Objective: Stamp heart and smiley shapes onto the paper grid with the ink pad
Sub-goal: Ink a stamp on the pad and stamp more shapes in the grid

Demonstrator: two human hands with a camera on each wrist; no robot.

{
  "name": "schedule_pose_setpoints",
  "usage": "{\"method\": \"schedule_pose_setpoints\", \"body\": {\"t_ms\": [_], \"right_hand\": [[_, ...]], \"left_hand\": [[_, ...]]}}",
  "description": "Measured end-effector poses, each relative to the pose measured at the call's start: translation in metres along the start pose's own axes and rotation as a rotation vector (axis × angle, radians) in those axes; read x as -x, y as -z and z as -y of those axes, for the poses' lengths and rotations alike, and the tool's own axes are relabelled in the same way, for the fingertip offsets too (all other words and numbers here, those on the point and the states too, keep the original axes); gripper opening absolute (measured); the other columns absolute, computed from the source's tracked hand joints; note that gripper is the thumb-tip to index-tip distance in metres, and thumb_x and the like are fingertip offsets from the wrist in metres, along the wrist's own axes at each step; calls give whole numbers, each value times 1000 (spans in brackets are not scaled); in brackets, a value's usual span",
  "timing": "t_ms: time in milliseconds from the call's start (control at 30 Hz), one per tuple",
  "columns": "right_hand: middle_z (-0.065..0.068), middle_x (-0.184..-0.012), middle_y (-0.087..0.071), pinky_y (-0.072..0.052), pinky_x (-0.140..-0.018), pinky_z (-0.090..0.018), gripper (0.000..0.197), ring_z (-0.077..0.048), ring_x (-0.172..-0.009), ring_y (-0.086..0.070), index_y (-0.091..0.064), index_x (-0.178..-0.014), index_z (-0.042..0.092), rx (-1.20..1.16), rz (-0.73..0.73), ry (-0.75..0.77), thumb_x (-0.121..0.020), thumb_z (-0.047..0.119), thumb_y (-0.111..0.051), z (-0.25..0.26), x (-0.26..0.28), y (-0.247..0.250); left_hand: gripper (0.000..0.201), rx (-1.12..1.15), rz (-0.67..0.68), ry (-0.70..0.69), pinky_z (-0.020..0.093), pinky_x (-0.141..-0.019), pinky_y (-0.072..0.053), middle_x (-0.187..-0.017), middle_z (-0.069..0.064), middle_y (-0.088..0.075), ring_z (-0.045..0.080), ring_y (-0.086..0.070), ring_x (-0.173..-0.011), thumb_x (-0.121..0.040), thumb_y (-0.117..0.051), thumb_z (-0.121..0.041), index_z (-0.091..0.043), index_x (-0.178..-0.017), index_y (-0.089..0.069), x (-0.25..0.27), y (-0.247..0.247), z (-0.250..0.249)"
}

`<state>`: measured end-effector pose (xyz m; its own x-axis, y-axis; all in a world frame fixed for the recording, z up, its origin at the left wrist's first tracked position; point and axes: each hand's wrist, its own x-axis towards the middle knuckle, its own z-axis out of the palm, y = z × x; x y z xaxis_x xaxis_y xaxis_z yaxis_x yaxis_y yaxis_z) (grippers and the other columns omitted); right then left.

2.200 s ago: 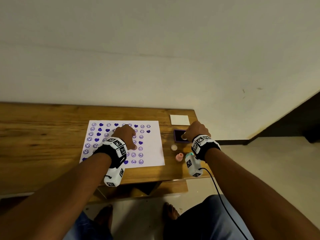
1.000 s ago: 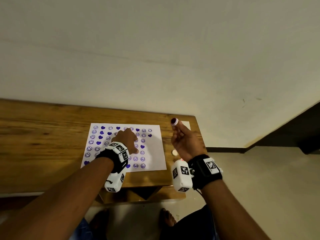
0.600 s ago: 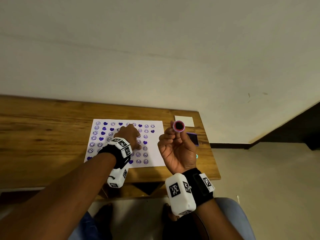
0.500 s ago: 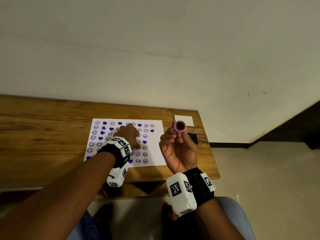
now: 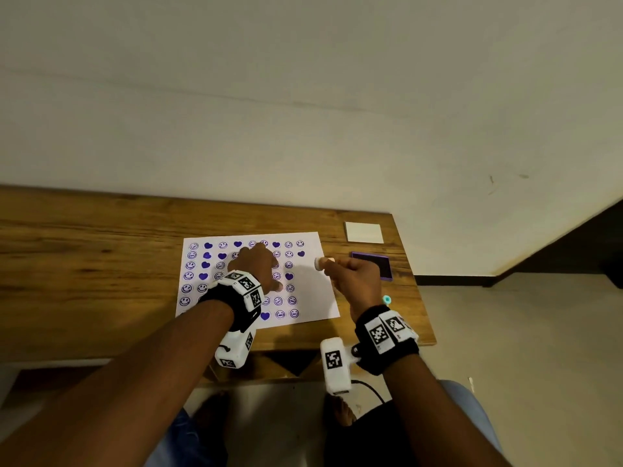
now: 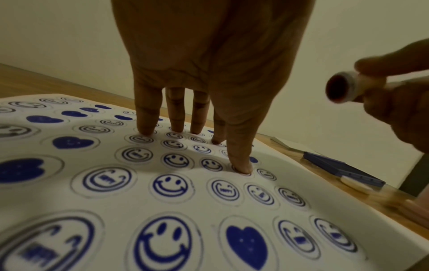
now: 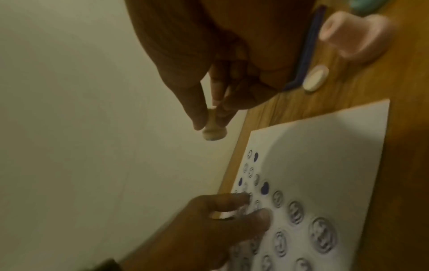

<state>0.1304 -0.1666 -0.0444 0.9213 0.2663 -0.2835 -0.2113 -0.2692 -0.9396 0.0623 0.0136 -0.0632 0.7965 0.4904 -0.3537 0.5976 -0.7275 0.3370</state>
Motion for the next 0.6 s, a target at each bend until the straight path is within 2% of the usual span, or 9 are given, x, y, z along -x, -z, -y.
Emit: {"method": "schedule_pose_setpoints", "body": {"t_ms": [100, 167, 300, 400, 500, 600], "right_hand": [[4, -80, -76, -51, -75, -26, 25, -9, -75, -67, -80, -86, 16, 456, -46, 161, -74, 37, -85, 3, -17, -10], [3, -84, -77, -51, -78, -27, 26, -14, -81, -68, -80, -89, 18, 636, -39, 222, -77, 41, -81, 8, -25, -17], [2, -81, -75, -43, -71, -24, 24, -14, -76, -64, -80, -81, 16, 739, -2, 215, -80, 40, -78, 14, -37, -29], [1, -76, -74, -44, -68, -24, 25, -17, -78, -67, -79, -77, 15, 783, -4, 197, -78, 40, -79, 12, -44, -36], [-1, -73, -73, -39, -60, -22, 27, -18, -74, -66, -77, -74, 15, 810, -3, 166, -76, 42, -80, 9, -46, -40], [0, -72, -72, -42, -64, -23, 27, -18, -74, -66, -78, -74, 17, 834, 7, 159, -76, 44, -79, 6, -49, -43]], "left_hand": [[62, -12, 8, -4, 42, -94, -43, -129, -1, -47, 27, -45, -125, -67, -82, -45, -26, -122, -61, 0, 1, -1], [62, -13, 7, -3, 43, -94, -43, -129, -1, -47, 27, -45, -125, -66, -83, -45, -26, -121, -61, 1, 2, -1], [60, 12, 0, 4, 43, -95, -44, -127, -1, -49, 26, -44, -124, -66, -84, -43, -26, -119, -61, 1, 2, -1], [60, 22, -3, 10, 44, -95, -45, -126, -1, -51, 26, -46, -124, -64, -85, -42, -26, -118, -62, 1, 3, -1], [60, 11, 1, 7, 44, -93, -44, -127, -1, -50, 26, -45, -124, -64, -85, -43, -27, -118, -63, 1, 4, -1], [60, 11, -7, 13, 43, -92, -45, -126, -1, -51, 26, -46, -123, -64, -85, -42, -26, -118, -63, 1, 4, -1]]}}
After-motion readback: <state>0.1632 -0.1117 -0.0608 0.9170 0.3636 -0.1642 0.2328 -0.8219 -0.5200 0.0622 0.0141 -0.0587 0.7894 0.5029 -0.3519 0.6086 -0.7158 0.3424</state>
